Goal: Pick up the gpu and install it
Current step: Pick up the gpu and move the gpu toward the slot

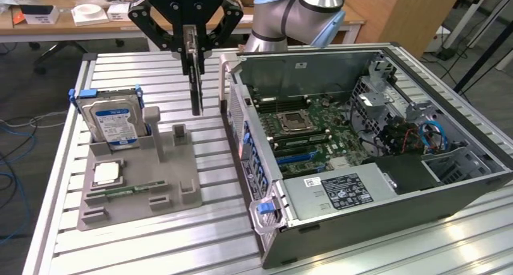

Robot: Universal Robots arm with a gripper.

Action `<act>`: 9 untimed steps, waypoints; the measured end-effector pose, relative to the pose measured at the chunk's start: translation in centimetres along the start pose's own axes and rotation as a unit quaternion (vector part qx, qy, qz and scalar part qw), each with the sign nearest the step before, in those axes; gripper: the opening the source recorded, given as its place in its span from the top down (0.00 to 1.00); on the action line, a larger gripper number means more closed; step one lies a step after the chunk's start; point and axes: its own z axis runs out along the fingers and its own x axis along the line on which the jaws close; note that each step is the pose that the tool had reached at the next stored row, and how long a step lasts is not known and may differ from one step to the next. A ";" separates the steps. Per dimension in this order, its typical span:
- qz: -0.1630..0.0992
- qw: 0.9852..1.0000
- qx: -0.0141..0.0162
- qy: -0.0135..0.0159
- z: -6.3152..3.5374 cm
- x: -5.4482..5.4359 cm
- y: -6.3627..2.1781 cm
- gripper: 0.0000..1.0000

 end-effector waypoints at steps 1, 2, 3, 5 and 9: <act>0.000 1.000 0.000 0.000 0.00 0.0 0.00 0.73; 0.000 1.000 0.000 0.000 0.00 0.0 0.00 0.73; 0.000 1.000 0.000 0.000 0.00 0.0 0.00 0.73; 0.000 1.000 0.000 0.000 0.00 0.0 0.00 0.73; 0.000 1.000 0.000 0.000 0.00 0.0 0.00 0.73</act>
